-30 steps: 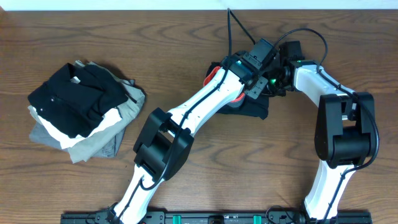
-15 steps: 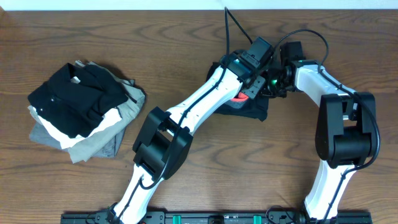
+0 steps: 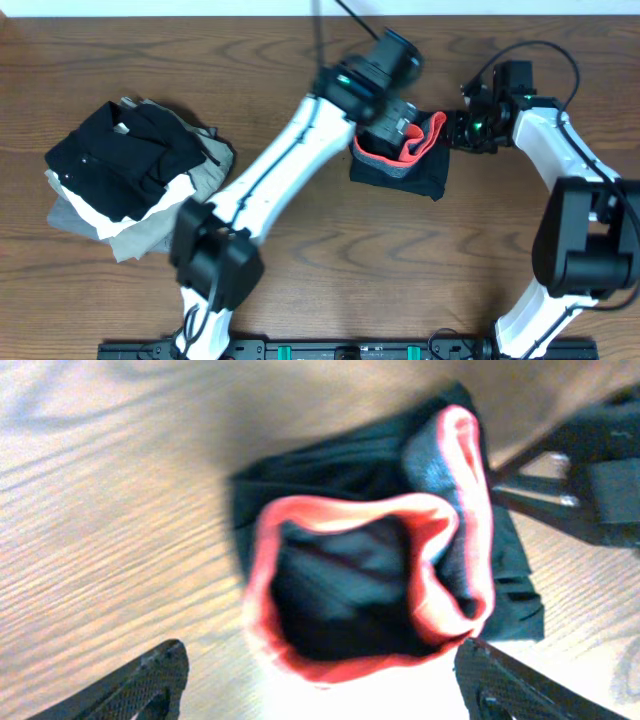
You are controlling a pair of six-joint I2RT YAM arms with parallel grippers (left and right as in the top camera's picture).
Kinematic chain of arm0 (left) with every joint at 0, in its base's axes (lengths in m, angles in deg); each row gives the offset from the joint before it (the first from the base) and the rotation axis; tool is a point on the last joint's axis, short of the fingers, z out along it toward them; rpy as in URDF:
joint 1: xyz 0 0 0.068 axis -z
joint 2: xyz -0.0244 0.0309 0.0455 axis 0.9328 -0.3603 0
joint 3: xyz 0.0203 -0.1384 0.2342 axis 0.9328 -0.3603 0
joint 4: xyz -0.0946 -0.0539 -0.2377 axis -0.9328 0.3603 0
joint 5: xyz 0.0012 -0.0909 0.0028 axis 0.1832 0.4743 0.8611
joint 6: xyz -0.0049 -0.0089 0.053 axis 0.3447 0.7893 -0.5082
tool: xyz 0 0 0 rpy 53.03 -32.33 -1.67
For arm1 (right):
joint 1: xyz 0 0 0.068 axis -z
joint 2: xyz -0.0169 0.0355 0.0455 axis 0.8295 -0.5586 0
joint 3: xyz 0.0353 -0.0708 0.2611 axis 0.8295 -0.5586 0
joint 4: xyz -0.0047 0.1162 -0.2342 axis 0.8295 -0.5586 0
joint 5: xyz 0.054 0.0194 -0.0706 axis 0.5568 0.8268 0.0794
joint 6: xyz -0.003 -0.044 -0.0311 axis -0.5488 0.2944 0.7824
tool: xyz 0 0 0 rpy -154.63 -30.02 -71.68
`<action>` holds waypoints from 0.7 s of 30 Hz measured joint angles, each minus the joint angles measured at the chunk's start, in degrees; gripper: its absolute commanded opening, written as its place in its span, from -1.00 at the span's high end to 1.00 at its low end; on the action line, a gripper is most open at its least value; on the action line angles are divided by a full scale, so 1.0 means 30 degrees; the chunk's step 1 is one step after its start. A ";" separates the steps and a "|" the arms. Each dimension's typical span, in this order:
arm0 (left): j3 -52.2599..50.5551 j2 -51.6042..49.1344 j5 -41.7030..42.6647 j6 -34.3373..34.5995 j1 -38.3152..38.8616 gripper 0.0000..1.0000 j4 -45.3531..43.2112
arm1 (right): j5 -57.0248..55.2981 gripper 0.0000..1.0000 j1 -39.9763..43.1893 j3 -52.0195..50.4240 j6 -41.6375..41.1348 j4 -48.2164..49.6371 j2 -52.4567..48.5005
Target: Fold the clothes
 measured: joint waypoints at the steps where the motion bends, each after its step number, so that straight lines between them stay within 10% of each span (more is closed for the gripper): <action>1: 0.0058 0.0175 0.0095 0.0109 -0.0328 -0.61 0.0277 | 0.0087 0.49 -0.0007 0.0000 0.0015 -0.0015 0.0306; 15: -0.1537 -0.2375 0.6200 0.0291 -0.2878 -0.40 0.0794 | 0.3053 0.32 -0.0044 -0.0007 0.0947 -0.0444 0.1377; 21: -0.1552 -0.3177 0.7461 0.0532 -0.2535 0.63 -0.0168 | 0.3053 0.32 -0.0036 -0.0007 0.0947 -0.0452 0.1377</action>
